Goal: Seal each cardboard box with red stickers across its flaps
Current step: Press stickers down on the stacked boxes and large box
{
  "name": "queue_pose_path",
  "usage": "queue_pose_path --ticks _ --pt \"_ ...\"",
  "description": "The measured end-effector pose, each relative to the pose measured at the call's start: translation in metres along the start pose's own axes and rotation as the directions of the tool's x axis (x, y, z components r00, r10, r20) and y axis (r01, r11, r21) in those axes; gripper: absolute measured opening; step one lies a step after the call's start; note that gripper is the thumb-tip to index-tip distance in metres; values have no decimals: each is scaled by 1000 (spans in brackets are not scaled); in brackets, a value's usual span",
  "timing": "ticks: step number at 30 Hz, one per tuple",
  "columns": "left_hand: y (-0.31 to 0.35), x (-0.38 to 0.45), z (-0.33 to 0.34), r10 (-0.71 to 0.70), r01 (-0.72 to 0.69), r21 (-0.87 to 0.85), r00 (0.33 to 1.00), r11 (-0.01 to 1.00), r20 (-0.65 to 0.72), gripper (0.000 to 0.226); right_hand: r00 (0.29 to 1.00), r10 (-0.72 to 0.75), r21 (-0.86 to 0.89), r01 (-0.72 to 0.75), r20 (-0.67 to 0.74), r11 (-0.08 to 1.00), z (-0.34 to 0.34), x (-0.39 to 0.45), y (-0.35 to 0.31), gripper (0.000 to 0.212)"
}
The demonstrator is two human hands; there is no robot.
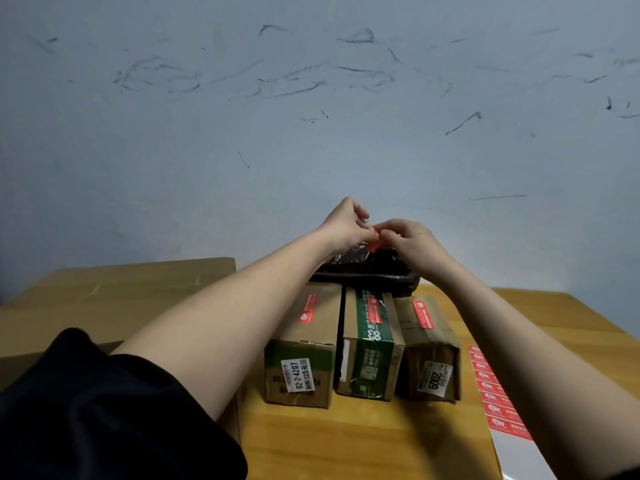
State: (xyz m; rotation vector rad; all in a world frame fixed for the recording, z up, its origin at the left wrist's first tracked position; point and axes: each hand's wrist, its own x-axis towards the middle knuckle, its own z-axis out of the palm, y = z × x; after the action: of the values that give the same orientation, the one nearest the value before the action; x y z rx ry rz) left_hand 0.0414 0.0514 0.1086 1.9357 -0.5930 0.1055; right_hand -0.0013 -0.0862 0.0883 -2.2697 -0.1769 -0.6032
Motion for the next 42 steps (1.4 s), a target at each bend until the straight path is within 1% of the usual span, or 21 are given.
queue_pose_path --ticks 3,7,11,16,19,22,26,29,31,33,36,37,39,41,42 --pt "-6 10 3 -21 22 6 999 1000 -32 34 1000 6 10 -6 -10 1000 5 7 8 22" --pt "-14 23 7 -91 91 39 996 995 -17 32 1000 -8 -98 7 -11 995 15 16 20 21" --pt "-21 32 7 -130 130 52 992 990 -7 32 998 19 -133 -26 -57 991 22 27 30 16" --pt "-28 42 2 -170 172 71 985 982 -35 26 999 12 -192 -19 -40 981 26 36 35 18" --pt "-29 45 -1 -150 152 83 988 985 -31 19 999 13 -249 -21 -33 968 28 38 35 19" --pt "-31 44 -1 -138 137 114 990 984 3 18 998 1 -377 -22 -56 926 32 37 38 21" --pt "-32 44 1 -83 72 238 996 969 37 20 995 -55 -523 4 -82 853 35 34 39 25" --pt "-31 44 2 -33 20 304 999 952 38 19 992 -65 -545 -4 -108 838 35 33 37 26" --pt "-31 43 3 -22 10 306 999 952 35 19 990 -48 -523 -28 -130 852 35 32 35 26" --pt "-30 41 4 -21 10 247 999 969 39 21 990 -2 -461 -64 -142 885 34 33 35 25" --pt "-26 35 3 -45 38 122 998 992 51 33 983 123 -247 -155 -138 957 35 34 32 27" --pt "-26 34 2 -45 39 117 998 992 52 34 979 158 -175 -180 -130 968 35 35 32 30" --pt "-25 32 0 -30 19 168 998 986 59 36 971 211 -58 -218 -108 974 34 37 32 38" --pt "-26 31 -2 -19 2 195 996 981 83 37 976 209 116 -201 -57 973 32 39 30 38" --pt "-26 30 -3 -16 -3 190 995 982 102 36 982 185 206 -175 -26 963 31 38 29 35"
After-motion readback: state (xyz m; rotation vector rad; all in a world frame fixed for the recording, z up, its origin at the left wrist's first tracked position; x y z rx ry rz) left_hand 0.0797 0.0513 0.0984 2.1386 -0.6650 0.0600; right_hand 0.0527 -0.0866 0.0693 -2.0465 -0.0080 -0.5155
